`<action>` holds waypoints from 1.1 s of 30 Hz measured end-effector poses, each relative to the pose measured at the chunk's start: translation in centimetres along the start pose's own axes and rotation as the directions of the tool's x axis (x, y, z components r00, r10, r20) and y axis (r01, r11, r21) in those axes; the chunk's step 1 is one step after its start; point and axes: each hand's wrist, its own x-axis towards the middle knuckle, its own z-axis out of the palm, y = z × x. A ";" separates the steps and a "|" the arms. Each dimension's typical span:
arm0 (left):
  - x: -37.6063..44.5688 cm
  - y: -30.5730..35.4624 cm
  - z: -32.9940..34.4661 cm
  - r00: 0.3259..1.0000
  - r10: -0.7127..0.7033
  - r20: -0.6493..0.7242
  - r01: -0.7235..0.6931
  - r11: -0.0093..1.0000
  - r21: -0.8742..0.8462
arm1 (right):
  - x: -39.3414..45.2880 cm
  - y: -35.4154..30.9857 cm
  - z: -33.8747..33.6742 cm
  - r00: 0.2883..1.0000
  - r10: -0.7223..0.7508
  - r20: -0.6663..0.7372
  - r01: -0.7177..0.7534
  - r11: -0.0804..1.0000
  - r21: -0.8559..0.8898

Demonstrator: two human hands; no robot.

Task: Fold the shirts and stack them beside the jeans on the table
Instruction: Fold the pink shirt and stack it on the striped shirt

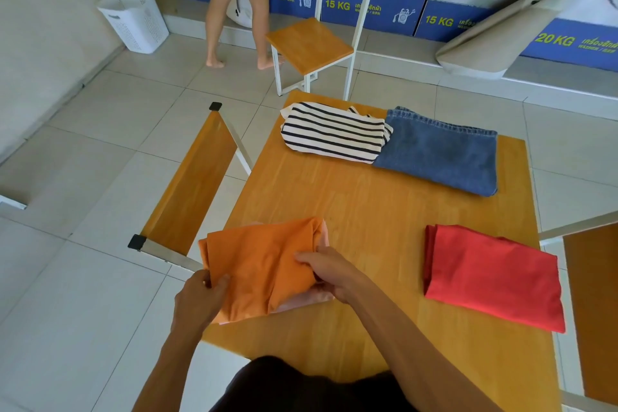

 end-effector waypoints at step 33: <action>0.2 3.7 1.0 0.927 0.092 0.363 0.211 0.672 -0.710 | -7.1 -3.7 -4.2 0.989 -0.147 0.013 0.118 0.843 0.526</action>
